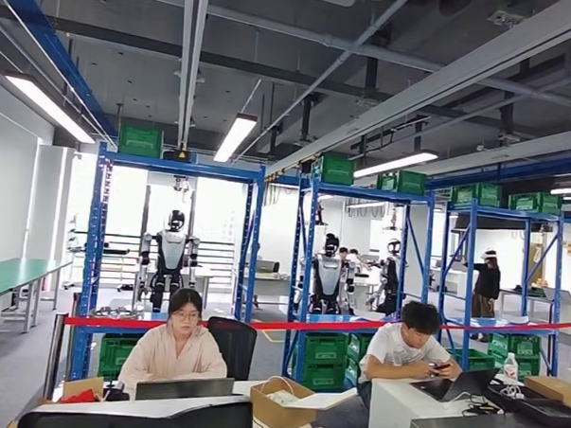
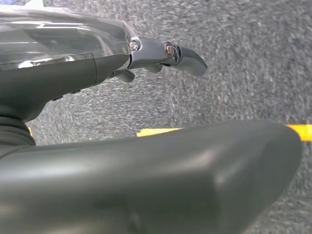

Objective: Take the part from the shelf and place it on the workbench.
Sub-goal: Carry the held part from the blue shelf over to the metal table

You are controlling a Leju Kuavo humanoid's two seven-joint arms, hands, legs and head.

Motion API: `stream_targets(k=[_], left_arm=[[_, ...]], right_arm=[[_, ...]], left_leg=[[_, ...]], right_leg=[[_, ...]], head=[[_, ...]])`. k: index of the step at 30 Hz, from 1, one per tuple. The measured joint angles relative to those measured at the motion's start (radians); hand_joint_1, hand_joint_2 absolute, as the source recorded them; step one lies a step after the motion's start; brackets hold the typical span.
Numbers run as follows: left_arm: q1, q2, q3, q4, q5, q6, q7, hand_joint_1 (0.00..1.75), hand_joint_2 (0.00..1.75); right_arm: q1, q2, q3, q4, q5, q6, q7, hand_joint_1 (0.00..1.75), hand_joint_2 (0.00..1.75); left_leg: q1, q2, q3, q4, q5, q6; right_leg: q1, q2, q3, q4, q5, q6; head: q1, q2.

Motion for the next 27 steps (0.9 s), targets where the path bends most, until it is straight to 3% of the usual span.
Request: stream_targets(k=[2, 3, 4, 7, 8, 9, 12, 14, 17, 18, 19, 21, 22, 23, 27], left_arm=[[-0.001, 0.000, 0.000, 0.000, -0.001, 0.000, 0.000, 0.00, 1.75], [-0.001, 0.000, 0.000, 0.000, -0.002, 0.000, 0.000, 0.00, 1.75], [0.000, 0.000, 0.000, 0.000, -0.002, 0.000, 0.000, 0.00, 1.75], [-0.002, 0.000, 0.000, 0.000, -0.002, 0.000, 0.000, 0.00, 1.75], [-0.003, 0.000, 0.000, 0.000, -0.002, 0.000, 0.000, 0.00, 1.75], [-0.005, 0.000, 0.000, 0.000, -0.002, 0.000, 0.000, 0.00, 1.75], [-0.007, -0.001, 0.000, 0.000, -0.003, -0.001, 0.000, 0.00, 1.75], [-0.009, -0.001, 0.000, 0.000, -0.003, -0.001, 0.000, 0.00, 1.75], [-0.007, -0.001, 0.000, 0.000, -0.004, -0.001, 0.000, 0.00, 1.75], [-0.005, 0.000, 0.000, 0.000, -0.004, -0.001, 0.000, 0.00, 1.75], [-0.003, 0.000, 0.000, 0.000, -0.004, -0.001, 0.000, 0.00, 1.75], [-0.001, 0.000, 0.000, 0.000, -0.005, -0.001, 0.000, 0.00, 1.75], [-0.001, 0.000, 0.000, 0.000, -0.005, -0.001, 0.000, 0.00, 1.75], [-0.002, 0.001, 0.000, 0.000, -0.006, -0.001, 0.000, 0.00, 1.75], [-0.005, 0.001, 0.001, 0.000, -0.006, -0.001, 0.000, 0.00, 1.75]], right_arm=[[0.003, -0.003, 0.001, 0.001, 0.000, 0.000, 0.000, 1.75, 1.75], [0.005, -0.004, 0.002, 0.002, 0.000, 0.000, 0.000, 1.75, 1.75], [0.005, -0.005, 0.003, 0.002, 0.000, 0.000, 0.000, 1.75, 1.75], [0.000, -0.005, 0.006, 0.003, 0.000, 0.000, 0.000, 1.75, 1.75], [-0.004, -0.005, 0.007, 0.003, 0.001, 0.000, 0.000, 1.75, 1.75], [-0.007, -0.005, 0.008, 0.003, 0.001, 0.001, 0.000, 1.75, 1.75], [-0.012, -0.004, 0.010, 0.002, 0.001, 0.001, 0.001, 1.75, 1.75], [-0.015, -0.001, 0.011, 0.002, 0.001, 0.001, 0.001, 1.75, 1.75], [-0.018, 0.001, 0.011, 0.005, 0.001, 0.001, 0.002, 1.75, 1.75], [-0.016, 0.001, 0.012, 0.007, 0.001, 0.001, 0.002, 1.75, 1.75], [-0.016, 0.001, 0.012, 0.008, 0.001, 0.001, 0.002, 1.75, 1.75], [-0.016, 0.001, 0.013, 0.011, 0.004, 0.000, 0.004, 1.75, 1.75], [-0.018, 0.001, 0.013, 0.012, 0.010, -0.003, 0.005, 1.75, 1.75], [-0.021, 0.000, 0.014, 0.013, 0.017, -0.006, 0.007, 1.75, 1.75], [-0.033, -0.001, 0.020, 0.015, 0.046, -0.018, 0.012, 1.75, 1.75]], left_leg=[[-0.001, 0.000, 0.014, 0.000, -0.013, 0.001], [-0.001, 0.000, 0.023, 0.000, -0.020, 0.000], [-0.001, -0.001, 0.034, 0.000, -0.028, -0.001], [-0.001, -0.004, 0.073, -0.005, -0.054, -0.007], [0.001, -0.005, 0.080, -0.009, -0.058, -0.011], [0.002, -0.005, 0.083, -0.014, -0.060, -0.015], [0.004, -0.003, 0.088, -0.027, -0.064, -0.029], [0.003, -0.002, 0.070, 0.013, -0.085, -0.033], [0.000, -0.002, -0.039, 0.186, -0.134, -0.034], [0.000, -0.002, -0.071, 0.223, -0.131, -0.036], [0.000, -0.002, -0.088, 0.226, -0.108, -0.037], [0.000, -0.002, -0.070, 0.134, -0.018, -0.037], [-0.002, -0.002, -0.051, 0.081, 0.017, -0.036], [-0.004, -0.002, -0.034, 0.038, 0.034, -0.032], [-0.008, -0.013, -0.018, 0.004, 0.019, -0.012]], right_leg=[[-0.005, -0.001, -0.090, 0.134, -0.030, 0.005], [-0.006, -0.002, -0.123, 0.168, -0.024, 0.006], [-0.006, -0.002, -0.136, 0.162, 0.004, 0.005], [0.000, -0.002, -0.091, -0.006, 0.142, -0.008], [0.004, -0.003, -0.076, -0.048, 0.164, -0.014], [0.009, -0.004, -0.070, -0.067, 0.167, -0.020], [0.013, -0.005, -0.052, -0.105, 0.154, -0.038], [0.008, -0.006, -0.026, -0.136, 0.147, -0.048], [0.008, -0.007, -0.001, -0.143, 0.131, -0.056], [0.009, -0.005, 0.007, -0.143, 0.124, -0.057], [0.009, -0.003, 0.018, -0.142, 0.115, -0.056], [0.008, 0.000, 0.045, -0.139, 0.093, -0.051], [0.010, 0.000, 0.057, -0.137, 0.082, -0.045], [0.012, -0.001, 0.063, -0.134, 0.072, -0.040], [0.011, -0.012, 0.069, -0.131, 0.052, -0.023]], head=[[0.000, 0.000], [0.000, 0.000], [0.000, 0.000], [0.000, 0.000], [0.000, 0.000], [-0.001, 0.001], [-0.001, 0.001], [-0.001, 0.001], [0.000, 0.001], [0.000, 0.000], [0.000, 0.000], [0.000, 0.000], [0.000, 0.000], [0.000, 0.000], [0.000, 0.000]])
